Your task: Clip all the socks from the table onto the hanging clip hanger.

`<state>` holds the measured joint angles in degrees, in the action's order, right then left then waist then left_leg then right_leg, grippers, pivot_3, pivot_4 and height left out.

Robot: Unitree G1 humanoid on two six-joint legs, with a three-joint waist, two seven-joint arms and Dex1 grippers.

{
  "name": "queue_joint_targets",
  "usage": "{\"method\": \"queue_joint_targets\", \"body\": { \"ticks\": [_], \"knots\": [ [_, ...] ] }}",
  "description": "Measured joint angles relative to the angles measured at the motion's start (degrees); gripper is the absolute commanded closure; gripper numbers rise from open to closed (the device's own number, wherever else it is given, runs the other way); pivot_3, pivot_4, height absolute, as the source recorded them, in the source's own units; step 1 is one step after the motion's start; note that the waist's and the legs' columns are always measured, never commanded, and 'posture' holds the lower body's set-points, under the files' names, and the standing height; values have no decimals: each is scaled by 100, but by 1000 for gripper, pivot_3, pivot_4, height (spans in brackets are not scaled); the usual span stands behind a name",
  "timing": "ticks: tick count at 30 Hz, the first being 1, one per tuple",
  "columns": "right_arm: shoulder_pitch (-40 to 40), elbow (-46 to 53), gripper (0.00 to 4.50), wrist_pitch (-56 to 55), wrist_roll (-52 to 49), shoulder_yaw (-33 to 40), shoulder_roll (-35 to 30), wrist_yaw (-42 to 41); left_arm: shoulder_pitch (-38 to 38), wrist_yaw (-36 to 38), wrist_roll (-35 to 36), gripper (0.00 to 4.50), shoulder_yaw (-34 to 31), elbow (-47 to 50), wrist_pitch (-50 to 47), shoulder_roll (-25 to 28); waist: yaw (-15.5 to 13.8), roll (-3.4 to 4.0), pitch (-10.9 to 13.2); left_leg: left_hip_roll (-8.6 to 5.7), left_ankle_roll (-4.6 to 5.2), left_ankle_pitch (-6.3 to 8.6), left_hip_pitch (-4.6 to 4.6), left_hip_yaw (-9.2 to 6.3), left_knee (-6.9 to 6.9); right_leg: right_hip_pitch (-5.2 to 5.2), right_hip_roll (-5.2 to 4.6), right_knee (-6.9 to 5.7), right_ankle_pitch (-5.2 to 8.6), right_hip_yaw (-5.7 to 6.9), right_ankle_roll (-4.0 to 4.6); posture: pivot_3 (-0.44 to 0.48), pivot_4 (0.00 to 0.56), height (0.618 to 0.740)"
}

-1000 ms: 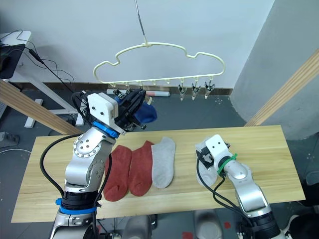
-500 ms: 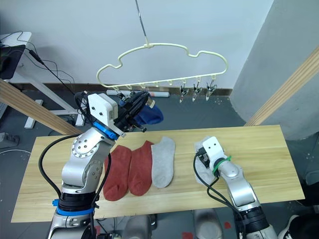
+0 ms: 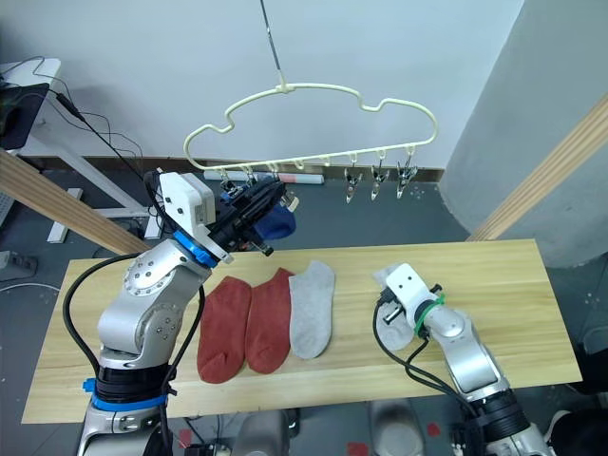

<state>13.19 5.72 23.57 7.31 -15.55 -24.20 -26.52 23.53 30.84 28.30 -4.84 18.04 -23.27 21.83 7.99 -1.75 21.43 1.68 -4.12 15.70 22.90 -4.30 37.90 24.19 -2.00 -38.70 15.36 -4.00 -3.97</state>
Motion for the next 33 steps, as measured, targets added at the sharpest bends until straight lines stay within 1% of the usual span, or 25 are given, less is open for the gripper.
{"method": "queue_joint_targets", "body": {
  "ticks": [3, 7, 8, 12, 16, 21, 33],
  "knots": [
    [340, 95, 4487, -347, 54, -194, -16, -249, 44, 39, 141, 4500, -4, 27, -174, 50, 15, 0, 4, 2, 0, 0, 1, -1, -2, 5, 5, -1, 0, -2, 1, -199, 386, 733],
    [1010, 105, 4487, -1055, 106, -510, -6, -633, 111, 103, 344, 4500, -19, 76, -419, 130, -2, 0, 11, 2, 0, 0, 2, -1, 0, 4, 4, 0, -1, -1, 1, -192, 386, 733],
    [1226, 65, 4487, -1354, 154, -604, -11, -738, 135, 105, 397, 4500, -29, 84, -490, 157, -5, -1, 11, 2, 0, 0, 3, -2, -1, 4, 3, 1, -1, 0, 2, -192, 386, 733],
    [1679, -273, 4487, -2127, 323, -778, 23, -864, 174, 103, 520, 4500, -74, 115, -640, 198, -20, -2, 12, 1, 0, 0, 8, -3, -1, 4, -1, 8, -2, 3, 3, -189, 386, 733],
    [1779, -602, 4487, -2582, 433, -828, 137, -862, 175, 97, 555, 4500, -86, 179, -733, 208, -28, -1, 12, 0, 0, 1, 11, -3, -2, 5, -5, 13, -2, 4, 4, -181, 384, 733],
    [1831, -624, 4487, -2916, 496, -828, 302, -842, 166, 93, 556, 4500, -88, 188, -760, 210, -27, -1, 12, 0, 0, 0, 9, -4, 0, 5, -5, 6, -2, 4, 4, -181, 385, 733],
    [1782, -410, 4487, -3054, 496, -698, 394, -809, 153, 91, 556, 4500, -95, 197, -761, 213, -28, -1, 12, 0, 0, 0, 8, -5, 0, 5, -5, 4, -2, 4, 4, -186, 387, 733]
  ]
}}
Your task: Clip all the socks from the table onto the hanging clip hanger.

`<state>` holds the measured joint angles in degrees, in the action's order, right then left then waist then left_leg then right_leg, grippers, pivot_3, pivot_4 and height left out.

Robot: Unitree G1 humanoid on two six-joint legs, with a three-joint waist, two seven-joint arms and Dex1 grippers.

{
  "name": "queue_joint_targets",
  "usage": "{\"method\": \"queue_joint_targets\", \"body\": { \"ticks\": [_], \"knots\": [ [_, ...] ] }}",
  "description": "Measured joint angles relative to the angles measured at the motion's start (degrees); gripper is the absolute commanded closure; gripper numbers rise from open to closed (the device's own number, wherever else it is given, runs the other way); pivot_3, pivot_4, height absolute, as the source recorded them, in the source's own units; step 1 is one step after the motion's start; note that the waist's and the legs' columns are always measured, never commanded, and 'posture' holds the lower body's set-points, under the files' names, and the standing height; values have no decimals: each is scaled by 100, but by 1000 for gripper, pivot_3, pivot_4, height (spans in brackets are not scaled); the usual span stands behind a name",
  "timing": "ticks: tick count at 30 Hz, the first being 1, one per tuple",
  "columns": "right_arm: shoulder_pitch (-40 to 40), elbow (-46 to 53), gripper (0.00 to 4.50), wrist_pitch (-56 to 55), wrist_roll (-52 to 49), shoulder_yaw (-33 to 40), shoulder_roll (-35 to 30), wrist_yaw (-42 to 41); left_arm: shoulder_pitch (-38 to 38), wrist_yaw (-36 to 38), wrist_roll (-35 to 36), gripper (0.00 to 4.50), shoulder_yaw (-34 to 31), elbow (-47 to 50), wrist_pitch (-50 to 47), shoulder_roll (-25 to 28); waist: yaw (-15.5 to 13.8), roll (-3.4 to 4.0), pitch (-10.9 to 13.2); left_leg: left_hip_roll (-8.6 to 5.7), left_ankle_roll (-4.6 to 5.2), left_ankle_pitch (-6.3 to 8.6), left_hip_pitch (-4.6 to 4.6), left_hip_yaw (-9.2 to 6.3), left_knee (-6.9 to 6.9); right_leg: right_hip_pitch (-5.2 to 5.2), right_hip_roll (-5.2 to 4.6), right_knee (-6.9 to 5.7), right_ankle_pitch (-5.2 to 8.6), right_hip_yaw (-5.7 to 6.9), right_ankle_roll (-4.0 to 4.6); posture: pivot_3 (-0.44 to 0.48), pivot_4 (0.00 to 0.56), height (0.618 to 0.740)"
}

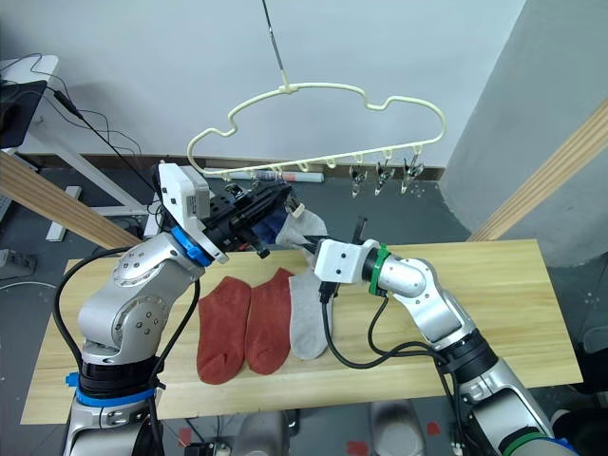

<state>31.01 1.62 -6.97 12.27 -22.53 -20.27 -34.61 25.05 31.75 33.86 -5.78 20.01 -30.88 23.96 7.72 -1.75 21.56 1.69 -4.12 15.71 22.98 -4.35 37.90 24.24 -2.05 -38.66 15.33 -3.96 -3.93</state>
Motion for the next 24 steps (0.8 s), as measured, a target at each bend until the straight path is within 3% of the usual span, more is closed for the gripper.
{"method": "queue_joint_targets", "body": {
  "ticks": [24],
  "knots": [
    [-234, 281, 4487, 167, -9, 225, 280, 123, -27, -62, 75, 4500, -1, 72, -116, -2, 3, 0, 0, 0, 0, 0, -1, 0, 0, 0, 0, -4, 0, 0, 0, -187, 382, 733]
  ]
}}
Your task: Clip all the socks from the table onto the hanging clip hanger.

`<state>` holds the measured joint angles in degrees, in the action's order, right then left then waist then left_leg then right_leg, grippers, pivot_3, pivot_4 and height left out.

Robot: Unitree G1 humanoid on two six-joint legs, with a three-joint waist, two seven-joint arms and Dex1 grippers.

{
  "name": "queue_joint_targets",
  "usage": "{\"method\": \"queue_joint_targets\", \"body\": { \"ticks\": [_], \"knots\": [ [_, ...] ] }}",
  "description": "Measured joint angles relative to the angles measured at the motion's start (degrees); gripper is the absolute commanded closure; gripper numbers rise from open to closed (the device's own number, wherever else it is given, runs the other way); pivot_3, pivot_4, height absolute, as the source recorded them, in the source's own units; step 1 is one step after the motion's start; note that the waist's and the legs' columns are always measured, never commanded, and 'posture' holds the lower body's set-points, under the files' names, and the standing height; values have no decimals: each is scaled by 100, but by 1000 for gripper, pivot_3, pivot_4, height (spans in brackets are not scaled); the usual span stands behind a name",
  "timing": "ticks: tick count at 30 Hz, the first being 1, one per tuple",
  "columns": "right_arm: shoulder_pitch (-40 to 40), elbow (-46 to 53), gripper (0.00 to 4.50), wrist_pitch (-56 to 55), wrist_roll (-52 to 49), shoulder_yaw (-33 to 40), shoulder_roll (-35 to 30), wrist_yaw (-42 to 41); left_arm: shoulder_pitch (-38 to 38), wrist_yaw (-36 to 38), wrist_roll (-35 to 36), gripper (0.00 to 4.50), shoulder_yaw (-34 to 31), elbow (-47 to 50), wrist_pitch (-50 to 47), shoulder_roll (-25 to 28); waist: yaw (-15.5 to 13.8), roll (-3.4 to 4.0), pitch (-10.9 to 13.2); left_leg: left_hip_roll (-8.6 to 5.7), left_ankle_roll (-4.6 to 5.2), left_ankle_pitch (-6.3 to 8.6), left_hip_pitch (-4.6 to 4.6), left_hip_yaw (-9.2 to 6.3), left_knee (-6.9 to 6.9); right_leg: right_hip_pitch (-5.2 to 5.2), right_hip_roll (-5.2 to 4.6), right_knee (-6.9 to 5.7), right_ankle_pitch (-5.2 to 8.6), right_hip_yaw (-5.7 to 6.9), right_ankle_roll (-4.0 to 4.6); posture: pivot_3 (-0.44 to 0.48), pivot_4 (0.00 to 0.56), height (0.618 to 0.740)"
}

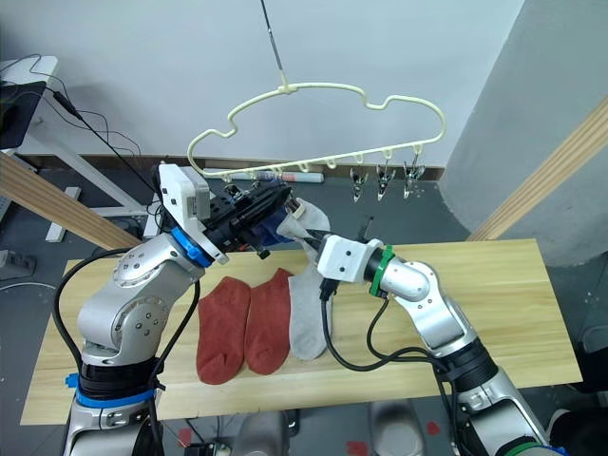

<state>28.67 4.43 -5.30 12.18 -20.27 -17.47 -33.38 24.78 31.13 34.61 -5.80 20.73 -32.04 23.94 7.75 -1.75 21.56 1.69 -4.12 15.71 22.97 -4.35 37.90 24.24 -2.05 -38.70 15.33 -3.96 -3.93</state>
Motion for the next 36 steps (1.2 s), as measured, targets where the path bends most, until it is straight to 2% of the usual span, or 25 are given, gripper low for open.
{"method": "queue_joint_targets", "body": {
  "ticks": [7, 13, 19, 23, 26, 32, 36],
  "knots": [
    [20, 0, 4487, 5, 0, 5, 95, 4, -56, -68, 46, 4500, 0, 85, -12, -1, 0, 0, 0, 0, 0, 0, 0, 0, 0, 0, 0, 0, 0, 0, 0, -188, 382, 733],
    [38, 0, 4500, 14, 0, 6, 141, 4, -150, -43, 110, 2603, -17, 87, -97, 13, 1, 0, 0, 0, 0, 0, 0, 0, 0, 0, 0, 0, 0, -1, 0, -186, 384, 733],
    [116, 0, 4500, 138, -15, 23, 194, -20, -233, -23, 131, 2603, -11, 85, -238, 66, 1, 1, 1, 0, 0, 0, 1, -1, 0, 1, 0, -1, 0, 1, 0, -185, 383, 733],
    [116, 0, 3426, 447, -178, 31, 229, -124, -275, 1, 75, 2563, -11, 85, -203, 131, 1, 1, 1, 0, 0, 0, 1, -1, -1, 2, 0, -1, 0, 1, 0, -183, 382, 733],
    [113, 2, 2362, 717, -224, 33, 207, -175, -316, 55, 45, 2563, -11, 86, -114, 161, 0, 2, 1, 0, 0, 0, 1, -2, 0, 2, 0, -1, 0, 1, 1, -192, 378, 733],
    [-189, 488, 2362, 1074, -216, 106, -324, -379, -583, 352, -153, 2563, 48, 83, 27, 525, 5, 2, 1, 0, 0, 0, 3, -2, -3, 3, -1, 6, 0, 1, 1, -211, 342, 733],
    [-518, 1166, 2362, 1718, -493, 584, -691, -540, -649, 968, -374, 2563, 108, 25, 475, 964, 4, 1, 0, 0, -1, -1, 6, -3, -1, 3, -2, 4, 0, 3, 1, -223, 330, 733]
  ]
}}
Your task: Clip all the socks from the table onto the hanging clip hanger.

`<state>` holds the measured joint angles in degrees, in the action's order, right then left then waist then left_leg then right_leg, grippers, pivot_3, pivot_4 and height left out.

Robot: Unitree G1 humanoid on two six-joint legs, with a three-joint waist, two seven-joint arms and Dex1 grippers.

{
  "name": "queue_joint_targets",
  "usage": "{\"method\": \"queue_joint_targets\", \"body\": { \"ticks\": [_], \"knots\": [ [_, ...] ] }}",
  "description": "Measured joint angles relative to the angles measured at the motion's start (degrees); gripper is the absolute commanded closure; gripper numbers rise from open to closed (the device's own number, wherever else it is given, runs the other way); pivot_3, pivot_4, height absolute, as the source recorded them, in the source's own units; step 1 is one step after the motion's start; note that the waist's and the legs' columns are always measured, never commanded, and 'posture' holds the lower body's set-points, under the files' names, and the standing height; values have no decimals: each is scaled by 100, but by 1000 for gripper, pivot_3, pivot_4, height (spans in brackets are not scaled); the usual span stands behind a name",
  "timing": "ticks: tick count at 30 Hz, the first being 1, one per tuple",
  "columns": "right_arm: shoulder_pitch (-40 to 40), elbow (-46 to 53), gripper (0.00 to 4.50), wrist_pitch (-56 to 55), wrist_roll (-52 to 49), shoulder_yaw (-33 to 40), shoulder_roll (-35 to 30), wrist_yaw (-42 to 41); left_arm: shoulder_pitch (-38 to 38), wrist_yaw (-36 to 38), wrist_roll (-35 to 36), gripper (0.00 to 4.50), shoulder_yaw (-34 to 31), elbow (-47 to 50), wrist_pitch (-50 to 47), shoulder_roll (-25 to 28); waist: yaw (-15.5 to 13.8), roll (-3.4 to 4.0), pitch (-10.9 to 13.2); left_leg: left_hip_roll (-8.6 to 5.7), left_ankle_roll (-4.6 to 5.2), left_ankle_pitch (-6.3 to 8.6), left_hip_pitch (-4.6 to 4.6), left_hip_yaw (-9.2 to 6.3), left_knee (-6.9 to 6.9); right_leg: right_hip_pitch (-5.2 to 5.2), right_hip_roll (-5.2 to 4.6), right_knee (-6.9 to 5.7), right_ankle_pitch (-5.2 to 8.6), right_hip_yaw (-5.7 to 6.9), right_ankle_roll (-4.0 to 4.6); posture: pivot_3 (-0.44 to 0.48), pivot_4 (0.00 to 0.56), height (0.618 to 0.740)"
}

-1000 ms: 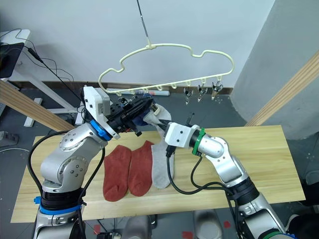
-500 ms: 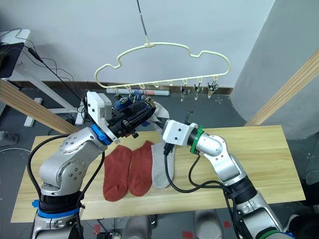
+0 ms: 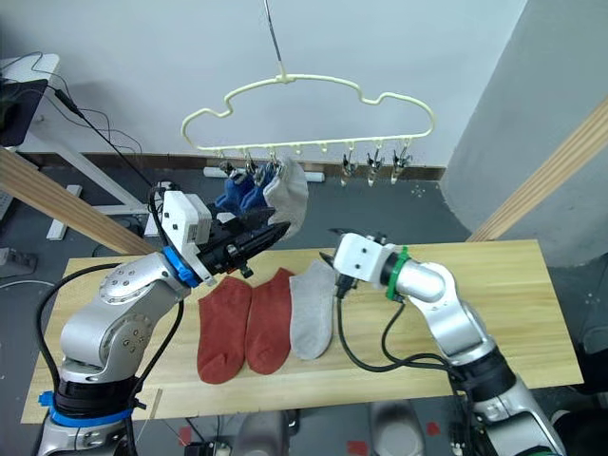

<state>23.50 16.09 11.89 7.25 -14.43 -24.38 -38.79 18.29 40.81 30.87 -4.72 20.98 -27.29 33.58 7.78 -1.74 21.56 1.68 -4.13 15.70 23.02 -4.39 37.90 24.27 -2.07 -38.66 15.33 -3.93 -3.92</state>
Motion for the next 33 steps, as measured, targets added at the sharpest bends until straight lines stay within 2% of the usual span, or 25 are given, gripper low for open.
{"method": "queue_joint_targets", "body": {
  "ticks": [5, 10, 19, 33],
  "knots": [
    [-24, 917, 2362, 1016, -457, 632, -5, 64, 27, 871, 170, 2563, -22, -31, 112, 576, 21, 0, 0, 0, 0, 0, -2, -1, -1, 1, 1, -7, 0, 1, 0, -223, 324, 733],
    [72, 1169, 2362, 1844, -835, 969, 230, 360, 394, 1356, 642, 2563, -100, -29, -253, 927, 16, 0, -1, -1, 0, 0, 1, 0, 3, 3, 1, -9, 0, 1, 0, -215, 319, 733],
    [377, 1651, 2362, 2969, -1372, 1134, 623, 914, 936, 1304, 812, 2563, -129, -30, -407, 870, 18, 0, -1, -1, 0, 0, 7, 1, 3, 10, 0, -9, 0, 1, 0, -213, 312, 733],
    [868, 1505, 2362, 3241, -1553, 1094, 993, 1576, 991, 973, 593, 2563, -130, -154, -184, 579, 19, -2, -5, -1, 0, -1, 6, 1, 6, 12, 0, -20, -1, 2, 1, -206, 300, 733]
  ]
}}
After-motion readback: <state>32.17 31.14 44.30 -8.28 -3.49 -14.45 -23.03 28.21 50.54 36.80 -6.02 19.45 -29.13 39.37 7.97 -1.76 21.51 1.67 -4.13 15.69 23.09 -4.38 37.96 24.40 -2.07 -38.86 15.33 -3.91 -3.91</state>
